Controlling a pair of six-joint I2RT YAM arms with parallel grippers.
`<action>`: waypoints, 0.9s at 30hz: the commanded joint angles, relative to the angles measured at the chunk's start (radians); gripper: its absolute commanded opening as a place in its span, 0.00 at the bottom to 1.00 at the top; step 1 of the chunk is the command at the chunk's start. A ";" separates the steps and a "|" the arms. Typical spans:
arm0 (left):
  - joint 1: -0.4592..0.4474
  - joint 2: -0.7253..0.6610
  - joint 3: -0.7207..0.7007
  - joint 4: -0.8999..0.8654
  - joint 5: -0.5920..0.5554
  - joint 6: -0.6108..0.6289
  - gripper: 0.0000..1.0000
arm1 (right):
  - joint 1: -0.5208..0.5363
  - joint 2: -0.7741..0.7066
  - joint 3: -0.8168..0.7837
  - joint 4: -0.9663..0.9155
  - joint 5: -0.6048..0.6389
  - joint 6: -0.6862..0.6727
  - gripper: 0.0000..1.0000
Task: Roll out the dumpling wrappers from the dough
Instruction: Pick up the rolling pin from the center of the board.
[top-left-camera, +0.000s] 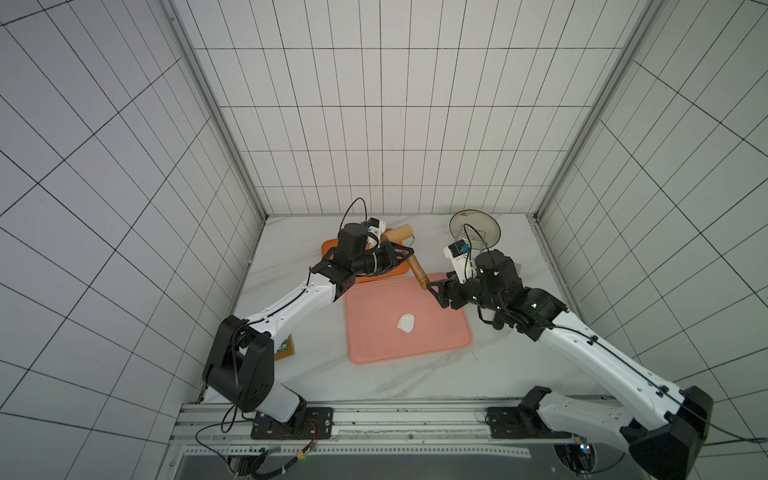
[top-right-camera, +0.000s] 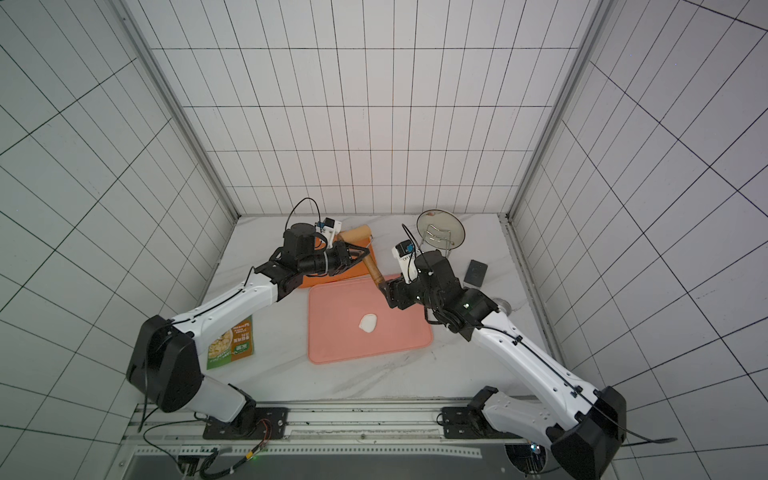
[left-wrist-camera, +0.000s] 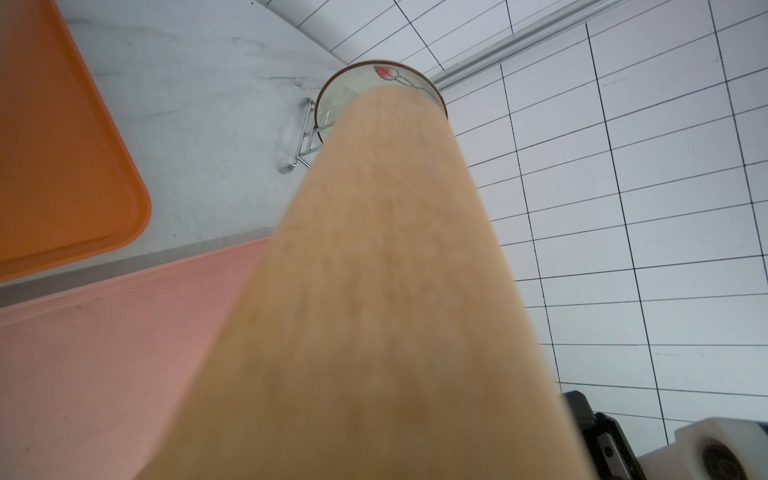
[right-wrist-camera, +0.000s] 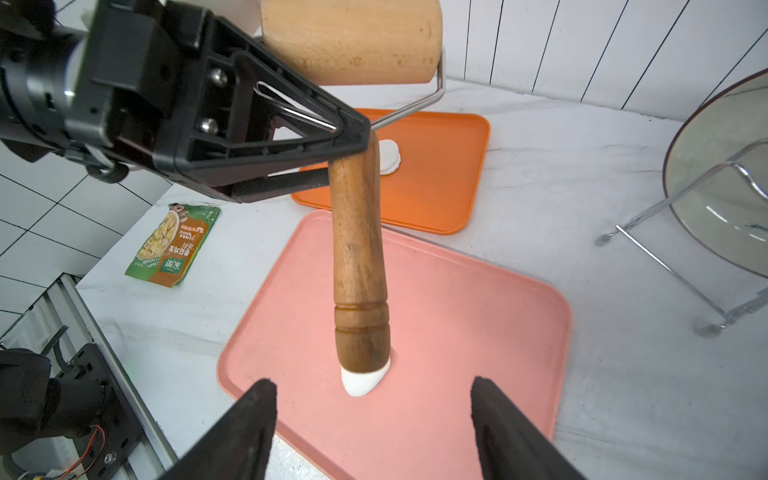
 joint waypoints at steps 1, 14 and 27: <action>0.007 -0.044 0.039 0.067 -0.011 -0.049 0.00 | -0.004 -0.029 -0.023 0.095 0.023 -0.015 0.76; 0.030 -0.129 -0.001 0.220 -0.034 -0.093 0.00 | -0.204 0.028 0.015 0.296 -0.419 0.275 0.77; 0.033 -0.130 -0.067 0.484 -0.126 -0.024 0.00 | -0.357 0.207 0.004 0.896 -0.742 0.884 0.88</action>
